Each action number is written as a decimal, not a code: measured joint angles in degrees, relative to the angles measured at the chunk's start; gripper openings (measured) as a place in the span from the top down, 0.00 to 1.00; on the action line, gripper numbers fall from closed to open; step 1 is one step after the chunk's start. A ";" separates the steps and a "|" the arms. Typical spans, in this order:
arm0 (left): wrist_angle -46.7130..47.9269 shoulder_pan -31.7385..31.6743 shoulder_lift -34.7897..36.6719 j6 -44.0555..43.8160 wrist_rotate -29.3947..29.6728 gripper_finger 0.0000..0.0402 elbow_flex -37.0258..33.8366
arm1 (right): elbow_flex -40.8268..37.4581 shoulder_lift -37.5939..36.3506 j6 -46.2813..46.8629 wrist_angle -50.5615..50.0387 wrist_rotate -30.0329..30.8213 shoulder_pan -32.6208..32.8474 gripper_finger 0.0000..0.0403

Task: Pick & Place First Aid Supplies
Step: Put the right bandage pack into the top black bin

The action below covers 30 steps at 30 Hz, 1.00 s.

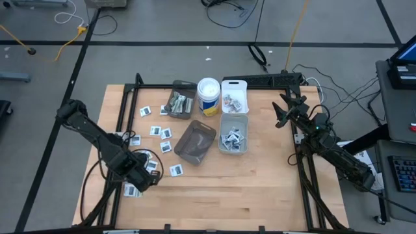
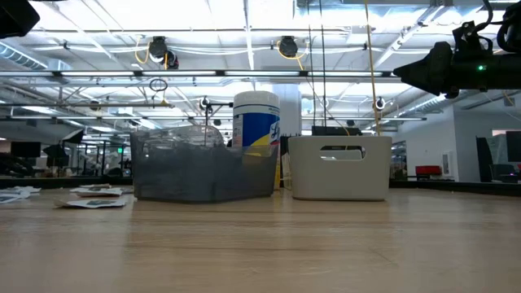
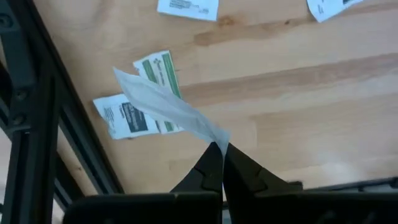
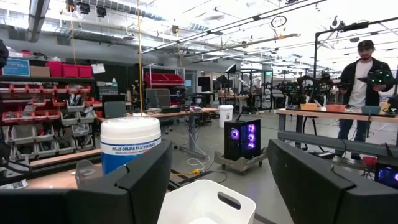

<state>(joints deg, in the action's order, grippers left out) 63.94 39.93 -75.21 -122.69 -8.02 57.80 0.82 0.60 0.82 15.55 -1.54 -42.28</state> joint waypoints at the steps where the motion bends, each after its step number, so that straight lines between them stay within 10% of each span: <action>1: -0.10 0.02 0.06 0.11 -0.19 1.00 0.02 | 0.00 0.01 -0.01 0.00 -0.01 0.02 0.35; 10: 0.34 -3.27 0.69 5.86 -1.84 1.00 0.02 | 0.00 0.02 0.00 0.00 -0.02 0.00 0.35; 30: 6.80 -44.02 1.21 50.55 -5.07 1.00 0.13 | -0.02 0.02 0.00 0.00 0.00 0.02 0.35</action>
<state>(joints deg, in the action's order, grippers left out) 70.73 -4.09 -74.01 -72.14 -13.09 57.93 0.80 0.62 0.82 15.55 -1.54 -42.26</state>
